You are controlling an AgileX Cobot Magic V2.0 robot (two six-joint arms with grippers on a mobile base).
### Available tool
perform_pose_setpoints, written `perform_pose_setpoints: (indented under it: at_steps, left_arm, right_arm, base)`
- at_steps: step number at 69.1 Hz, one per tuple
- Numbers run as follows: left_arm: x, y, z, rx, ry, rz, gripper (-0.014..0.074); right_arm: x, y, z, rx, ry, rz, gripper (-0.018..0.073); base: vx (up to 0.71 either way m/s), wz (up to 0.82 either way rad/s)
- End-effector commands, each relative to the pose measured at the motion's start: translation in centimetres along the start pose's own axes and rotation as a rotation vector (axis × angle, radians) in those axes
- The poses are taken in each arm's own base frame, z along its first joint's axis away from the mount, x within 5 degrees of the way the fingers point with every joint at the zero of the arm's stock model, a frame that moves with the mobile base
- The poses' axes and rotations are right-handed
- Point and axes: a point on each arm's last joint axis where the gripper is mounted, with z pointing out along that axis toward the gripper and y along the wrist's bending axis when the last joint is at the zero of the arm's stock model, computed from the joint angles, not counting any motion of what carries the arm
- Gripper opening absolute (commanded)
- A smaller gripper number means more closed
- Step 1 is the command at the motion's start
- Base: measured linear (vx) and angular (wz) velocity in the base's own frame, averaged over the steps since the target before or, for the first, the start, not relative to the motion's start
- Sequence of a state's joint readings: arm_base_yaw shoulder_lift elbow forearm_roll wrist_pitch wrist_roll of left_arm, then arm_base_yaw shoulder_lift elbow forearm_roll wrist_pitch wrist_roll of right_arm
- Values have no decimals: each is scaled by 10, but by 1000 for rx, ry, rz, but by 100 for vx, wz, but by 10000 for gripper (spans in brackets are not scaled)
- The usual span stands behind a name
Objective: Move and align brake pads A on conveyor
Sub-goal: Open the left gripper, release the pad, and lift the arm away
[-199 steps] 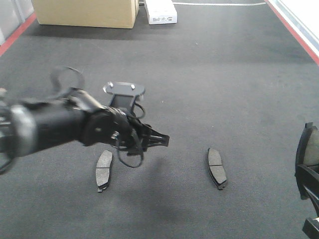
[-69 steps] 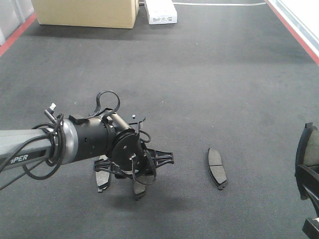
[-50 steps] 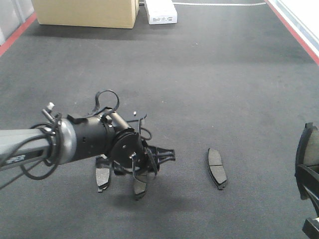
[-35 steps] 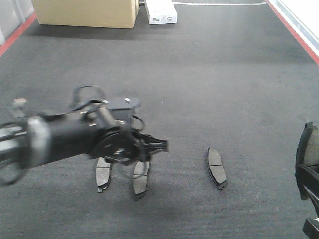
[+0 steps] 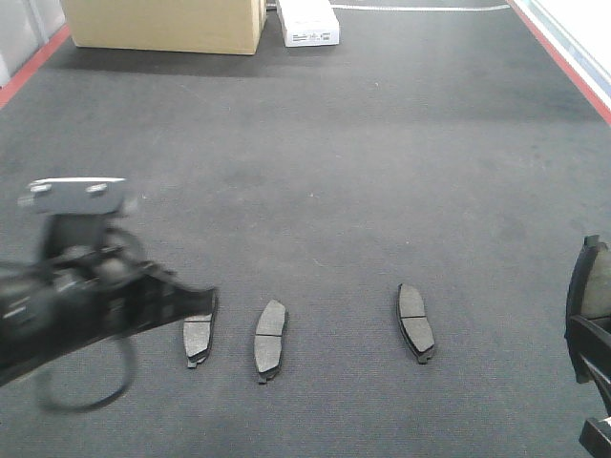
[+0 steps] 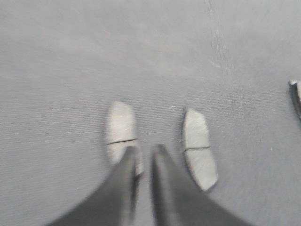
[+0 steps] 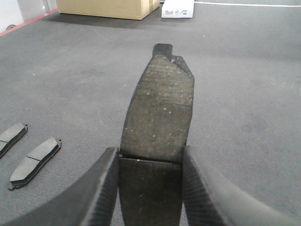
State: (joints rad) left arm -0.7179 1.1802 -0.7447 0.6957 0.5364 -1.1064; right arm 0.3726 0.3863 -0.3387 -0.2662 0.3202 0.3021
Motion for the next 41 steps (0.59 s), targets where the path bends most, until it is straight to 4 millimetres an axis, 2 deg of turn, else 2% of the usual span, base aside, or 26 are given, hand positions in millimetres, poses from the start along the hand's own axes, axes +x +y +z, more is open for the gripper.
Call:
perform_pose_setpoints:
  at_steps: [1, 28, 41]
  left_arm:
    - [-4, 6, -25, 64, -115, 18, -8]
    - [44, 55, -86, 167, -332, -4, -8]
    - [51, 68, -113, 240, -467, -50, -8]
  right_arm:
    - [-19, 2, -4, -19, -113, -22, 3]
    - [-19, 2, -4, -19, -113, -22, 3]
    - [-19, 2, -4, -19, -113, -22, 3]
  base:
    - [0, 0]
    - [0, 0]
    - [0, 0]
